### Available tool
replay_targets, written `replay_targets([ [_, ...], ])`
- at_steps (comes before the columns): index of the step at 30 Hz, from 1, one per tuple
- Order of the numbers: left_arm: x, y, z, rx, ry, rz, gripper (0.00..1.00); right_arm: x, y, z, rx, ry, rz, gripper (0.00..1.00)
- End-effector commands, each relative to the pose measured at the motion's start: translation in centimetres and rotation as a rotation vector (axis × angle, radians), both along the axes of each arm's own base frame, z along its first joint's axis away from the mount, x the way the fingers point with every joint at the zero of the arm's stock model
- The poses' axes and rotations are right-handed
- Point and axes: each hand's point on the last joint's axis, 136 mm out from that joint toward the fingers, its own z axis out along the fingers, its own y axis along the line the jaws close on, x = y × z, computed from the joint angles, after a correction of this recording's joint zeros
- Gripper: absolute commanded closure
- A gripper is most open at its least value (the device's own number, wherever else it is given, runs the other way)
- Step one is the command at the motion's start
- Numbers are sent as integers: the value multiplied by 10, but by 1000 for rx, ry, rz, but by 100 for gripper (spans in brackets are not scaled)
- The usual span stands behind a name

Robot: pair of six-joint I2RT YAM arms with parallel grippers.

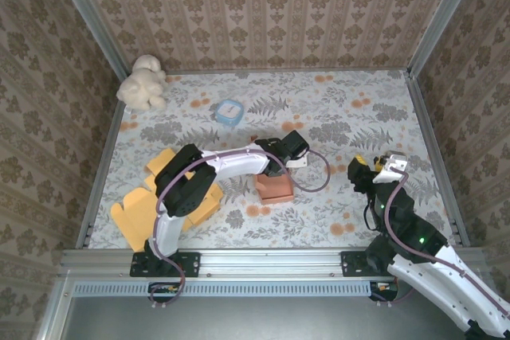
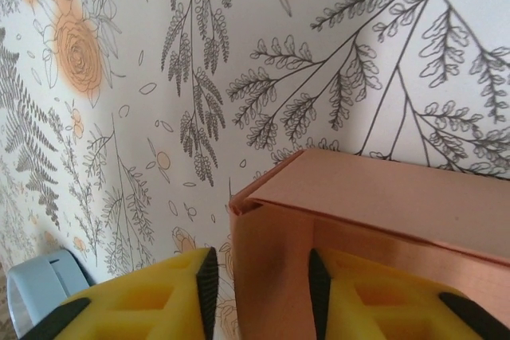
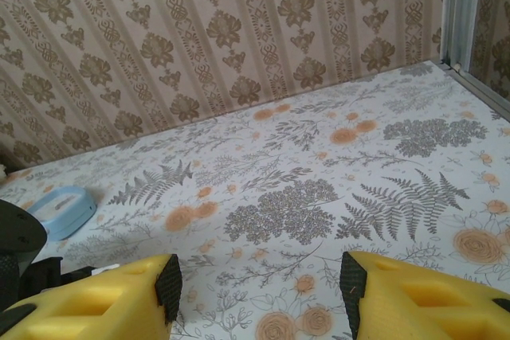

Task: Fold the paper box

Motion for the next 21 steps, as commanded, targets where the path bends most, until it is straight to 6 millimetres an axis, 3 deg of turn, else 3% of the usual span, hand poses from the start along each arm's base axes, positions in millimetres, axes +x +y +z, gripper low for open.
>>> replay_targets([
  [1, -4, -9, 24, -52, 23, -9, 60, -1, -1, -7, -3, 15, 1, 42],
  [9, -7, -15, 50, -137, 26, -8, 52, 0, 1, -7, -2, 16, 7, 42],
  [15, 2, -21, 95, -304, -26, 65, 48, 1, 2, -9, -8, 23, 8, 42],
  [21, 13, -10, 136, -462, -50, 207, 42, 2, 10, -11, -15, 29, 50, 42],
])
